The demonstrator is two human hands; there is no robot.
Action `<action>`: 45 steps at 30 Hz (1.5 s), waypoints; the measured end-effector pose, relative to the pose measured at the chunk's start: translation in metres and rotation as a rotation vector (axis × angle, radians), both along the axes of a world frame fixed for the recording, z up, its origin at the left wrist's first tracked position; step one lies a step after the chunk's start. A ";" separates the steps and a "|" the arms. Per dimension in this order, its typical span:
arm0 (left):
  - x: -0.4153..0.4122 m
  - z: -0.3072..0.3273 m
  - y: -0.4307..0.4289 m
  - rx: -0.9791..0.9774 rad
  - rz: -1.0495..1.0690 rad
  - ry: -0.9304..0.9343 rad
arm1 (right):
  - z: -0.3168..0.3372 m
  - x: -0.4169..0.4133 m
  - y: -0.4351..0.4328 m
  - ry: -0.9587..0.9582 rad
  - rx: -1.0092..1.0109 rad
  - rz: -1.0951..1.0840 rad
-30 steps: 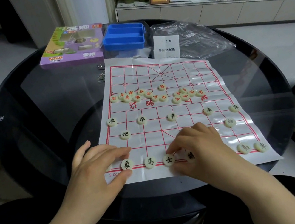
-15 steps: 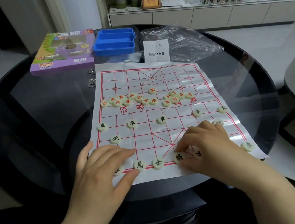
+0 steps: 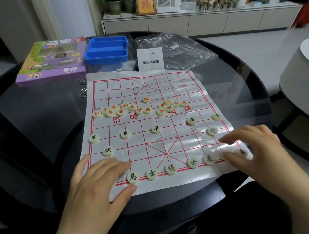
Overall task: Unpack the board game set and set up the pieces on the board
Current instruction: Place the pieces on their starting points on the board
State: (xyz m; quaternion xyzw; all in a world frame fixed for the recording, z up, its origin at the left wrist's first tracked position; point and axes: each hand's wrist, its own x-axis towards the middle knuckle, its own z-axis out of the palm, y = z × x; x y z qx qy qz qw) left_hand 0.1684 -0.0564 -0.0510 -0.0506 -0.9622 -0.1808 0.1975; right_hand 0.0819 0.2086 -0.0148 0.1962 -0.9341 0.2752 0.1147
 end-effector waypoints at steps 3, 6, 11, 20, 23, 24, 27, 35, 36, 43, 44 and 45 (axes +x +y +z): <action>0.000 -0.001 -0.001 -0.010 -0.006 -0.015 | -0.009 0.009 -0.003 0.069 0.043 0.041; 0.000 -0.001 0.000 0.006 -0.011 -0.015 | -0.015 0.008 -0.015 0.087 0.129 0.059; 0.001 0.000 0.001 0.020 -0.006 -0.010 | -0.015 0.002 -0.023 0.065 0.231 0.035; 0.001 0.000 0.000 0.030 -0.007 -0.057 | -0.014 0.004 -0.016 -0.067 0.232 0.040; 0.001 0.002 0.001 0.027 -0.005 -0.085 | -0.015 0.005 -0.015 0.000 0.119 0.028; 0.001 0.003 0.001 0.031 -0.006 -0.091 | -0.015 0.004 -0.012 0.020 0.062 -0.001; 0.003 0.006 0.002 0.122 -0.019 -0.093 | -0.011 -0.002 -0.001 0.098 -0.062 -0.116; -0.006 0.026 -0.018 0.445 0.083 -0.056 | 0.025 -0.019 -0.019 -0.127 -0.075 0.078; -0.011 0.028 -0.025 0.463 0.083 -0.045 | 0.031 -0.025 -0.026 -0.169 -0.023 0.108; -0.066 0.033 -0.071 0.392 0.186 -0.154 | 0.050 -0.083 -0.071 -0.276 0.237 0.219; -0.074 0.032 -0.075 0.385 0.191 -0.173 | 0.049 -0.090 -0.077 -0.286 0.267 0.230; -0.082 0.031 -0.079 0.375 0.193 -0.181 | 0.048 -0.096 -0.082 -0.296 0.302 0.239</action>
